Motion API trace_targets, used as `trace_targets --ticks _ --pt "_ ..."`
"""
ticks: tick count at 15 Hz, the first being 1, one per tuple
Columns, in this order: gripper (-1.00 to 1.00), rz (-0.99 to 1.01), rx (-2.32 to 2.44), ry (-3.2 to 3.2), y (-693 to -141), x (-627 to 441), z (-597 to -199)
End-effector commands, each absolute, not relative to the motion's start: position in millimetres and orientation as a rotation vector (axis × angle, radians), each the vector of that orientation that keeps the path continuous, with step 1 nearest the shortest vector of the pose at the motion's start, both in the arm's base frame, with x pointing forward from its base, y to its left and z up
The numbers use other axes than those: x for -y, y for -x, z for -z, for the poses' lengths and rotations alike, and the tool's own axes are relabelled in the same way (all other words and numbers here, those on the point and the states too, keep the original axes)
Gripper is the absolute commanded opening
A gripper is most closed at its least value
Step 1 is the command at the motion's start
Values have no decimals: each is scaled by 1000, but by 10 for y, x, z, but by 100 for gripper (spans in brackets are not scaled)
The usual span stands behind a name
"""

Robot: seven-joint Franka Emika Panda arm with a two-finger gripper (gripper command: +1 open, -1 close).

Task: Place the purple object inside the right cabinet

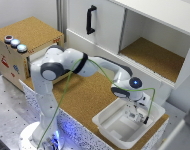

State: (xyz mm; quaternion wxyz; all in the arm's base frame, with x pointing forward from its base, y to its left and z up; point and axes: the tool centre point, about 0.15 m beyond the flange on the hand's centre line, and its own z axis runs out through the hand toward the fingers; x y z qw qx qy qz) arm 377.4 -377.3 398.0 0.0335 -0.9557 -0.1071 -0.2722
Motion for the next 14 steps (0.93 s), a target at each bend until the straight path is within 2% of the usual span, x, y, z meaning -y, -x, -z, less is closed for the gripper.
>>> trace_targets --ticks 1,6,14 --pt "-100 1074 323 2870 -4075 3181 -4926" --pt "-100 1107 323 2837 -4900 2837 -5288" --pt "-100 1110 270 2888 -5957 2599 -5139"
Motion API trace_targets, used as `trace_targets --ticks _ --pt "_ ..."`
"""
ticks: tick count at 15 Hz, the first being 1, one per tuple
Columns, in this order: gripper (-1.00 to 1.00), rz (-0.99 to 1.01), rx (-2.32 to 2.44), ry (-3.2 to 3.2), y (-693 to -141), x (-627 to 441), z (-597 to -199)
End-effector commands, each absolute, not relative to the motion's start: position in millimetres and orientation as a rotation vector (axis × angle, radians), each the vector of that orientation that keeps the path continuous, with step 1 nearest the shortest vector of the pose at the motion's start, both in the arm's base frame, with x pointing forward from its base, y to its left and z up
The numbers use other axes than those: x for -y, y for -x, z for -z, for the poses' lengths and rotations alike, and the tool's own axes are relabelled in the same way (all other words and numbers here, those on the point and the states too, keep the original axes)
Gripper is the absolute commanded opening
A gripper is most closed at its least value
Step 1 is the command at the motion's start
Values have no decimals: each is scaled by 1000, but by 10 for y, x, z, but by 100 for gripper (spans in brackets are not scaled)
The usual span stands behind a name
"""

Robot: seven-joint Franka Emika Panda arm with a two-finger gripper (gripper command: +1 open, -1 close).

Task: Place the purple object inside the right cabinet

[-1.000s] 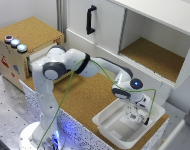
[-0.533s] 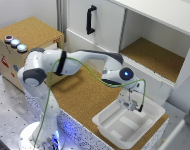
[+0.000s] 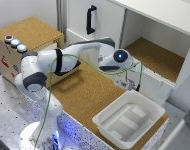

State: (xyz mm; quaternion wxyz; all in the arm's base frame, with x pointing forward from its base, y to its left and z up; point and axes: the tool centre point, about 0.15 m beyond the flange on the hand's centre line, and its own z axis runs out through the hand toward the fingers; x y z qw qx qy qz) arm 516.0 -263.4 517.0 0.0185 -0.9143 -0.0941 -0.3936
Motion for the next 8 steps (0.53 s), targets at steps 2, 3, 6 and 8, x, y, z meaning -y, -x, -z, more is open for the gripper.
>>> trace_targets --ticks 2,3,6,8 --pt "-100 1075 235 2883 -6193 2620 -5088" --pt "-100 1088 252 2905 -6291 2586 -5073" --pt "-100 1053 246 2937 -6570 2539 -4991" --pt "-100 1025 250 2966 -6709 2502 -4909"
